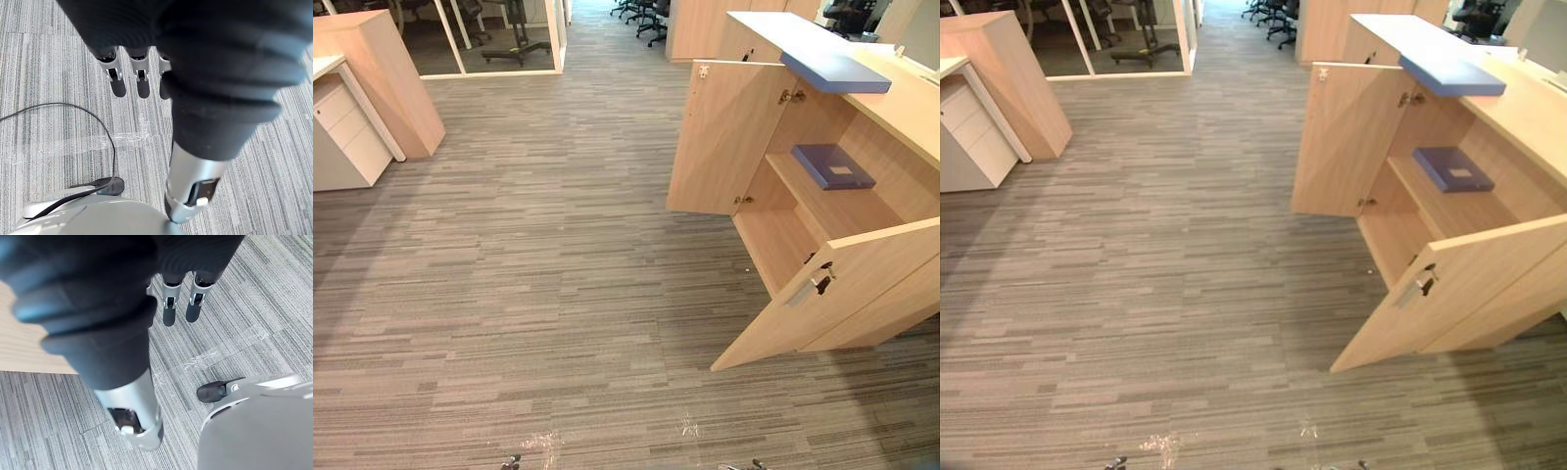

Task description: Walk over to the cabinet, pick up the folder, carry it to the office cabinet, place the folder inside the office cabinet, then close the office cabinet door

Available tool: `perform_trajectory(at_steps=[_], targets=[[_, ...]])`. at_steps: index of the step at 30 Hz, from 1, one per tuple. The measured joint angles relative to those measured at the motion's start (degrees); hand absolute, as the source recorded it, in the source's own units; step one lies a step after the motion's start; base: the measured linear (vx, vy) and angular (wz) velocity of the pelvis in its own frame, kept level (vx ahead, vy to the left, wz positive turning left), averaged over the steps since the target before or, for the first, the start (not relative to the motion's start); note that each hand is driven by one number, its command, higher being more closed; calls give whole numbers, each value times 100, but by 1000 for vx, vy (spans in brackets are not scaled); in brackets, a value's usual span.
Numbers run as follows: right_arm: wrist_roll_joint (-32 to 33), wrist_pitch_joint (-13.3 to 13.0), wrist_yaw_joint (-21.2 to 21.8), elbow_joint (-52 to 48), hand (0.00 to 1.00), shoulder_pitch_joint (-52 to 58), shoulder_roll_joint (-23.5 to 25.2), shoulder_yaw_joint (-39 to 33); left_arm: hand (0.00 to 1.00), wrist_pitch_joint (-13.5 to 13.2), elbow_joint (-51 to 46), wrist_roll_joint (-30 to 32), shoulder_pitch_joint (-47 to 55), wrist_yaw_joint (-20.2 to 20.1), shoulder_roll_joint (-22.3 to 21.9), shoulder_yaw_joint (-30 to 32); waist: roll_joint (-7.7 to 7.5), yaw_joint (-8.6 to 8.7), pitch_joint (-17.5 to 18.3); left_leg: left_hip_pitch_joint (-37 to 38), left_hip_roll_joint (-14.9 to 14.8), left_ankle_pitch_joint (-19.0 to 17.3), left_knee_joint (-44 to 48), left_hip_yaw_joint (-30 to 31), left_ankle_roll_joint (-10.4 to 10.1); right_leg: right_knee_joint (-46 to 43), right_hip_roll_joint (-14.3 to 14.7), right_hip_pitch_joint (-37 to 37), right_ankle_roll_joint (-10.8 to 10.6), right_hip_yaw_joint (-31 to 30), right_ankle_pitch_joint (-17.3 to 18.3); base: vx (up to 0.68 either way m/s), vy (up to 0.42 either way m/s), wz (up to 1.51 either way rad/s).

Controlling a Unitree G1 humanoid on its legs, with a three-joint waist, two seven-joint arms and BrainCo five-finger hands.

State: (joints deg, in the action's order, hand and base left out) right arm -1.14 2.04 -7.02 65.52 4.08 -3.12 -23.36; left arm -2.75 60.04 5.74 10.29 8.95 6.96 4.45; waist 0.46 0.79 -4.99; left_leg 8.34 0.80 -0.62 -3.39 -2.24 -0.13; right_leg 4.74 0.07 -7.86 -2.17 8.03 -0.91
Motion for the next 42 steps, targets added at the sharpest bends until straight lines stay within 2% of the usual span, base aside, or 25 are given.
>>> perform_trajectory(at_steps=[12, 31, 37, 39, 40, 41, 42], targets=[[2, -90, -111, 1, 0, 0, 31, 0, 0, -3, -51, 102, 8, 96, 10, -53, -57, -1, -45, 72, 11, 1, -39, 6, 0, -1, -10, -54, -1, 100, 0, 0, 0, 0], [1, -96, -112, 3, 0, -2, 45, 3, 0, -62, -53, 125, -6, 76, 103, -300, -111, -1, -78, 72, 15, 5, -52, 20, 5, 0, -14, -48, -1, 125, 0, 0, 0, 0], [0, -96, -112, 3, 0, -3, 51, 26, 0, -73, -60, 117, -6, 81, 118, -304, -135, 19, -96, 14, 35, 42, -61, 146, 14, 4, -38, -34, -1, 293, 3, -5, -5, 10], [2, -99, -118, 18, 0, -46, 69, 69, 0, -75, -139, 46, -10, 116, 148, -279, -187, 9, -147, -149, 44, -16, 138, 158, -21, -7, -55, 3, 1, 332, 4, -18, -25, 16], [9, -109, -128, 41, 0, -146, 101, 88, 0, -88, -246, -55, -45, 169, 166, -181, -237, 6, -297, -532, 38, -348, 901, 168, -93, -46, -73, 10, 11, 373, 11, -16, -16, 12], [11, -114, -132, 43, 0, -188, 107, 84, 0, -103, -287, -135, -63, 190, 161, -110, -259, -1, -389, -697, 13, -492, 1305, 125, -195, -79, -71, 7, 52, 381, 42, -55, -15, 11], [34, -120, -137, 21, 0, -236, 130, 66, 0, -119, -393, -361, -63, 200, 129, 79, -286, -34, -564, -1094, -76, -757, 2265, -54, -423, -157, -56, -3, 198, 414, 165, -127, -17, 6]])
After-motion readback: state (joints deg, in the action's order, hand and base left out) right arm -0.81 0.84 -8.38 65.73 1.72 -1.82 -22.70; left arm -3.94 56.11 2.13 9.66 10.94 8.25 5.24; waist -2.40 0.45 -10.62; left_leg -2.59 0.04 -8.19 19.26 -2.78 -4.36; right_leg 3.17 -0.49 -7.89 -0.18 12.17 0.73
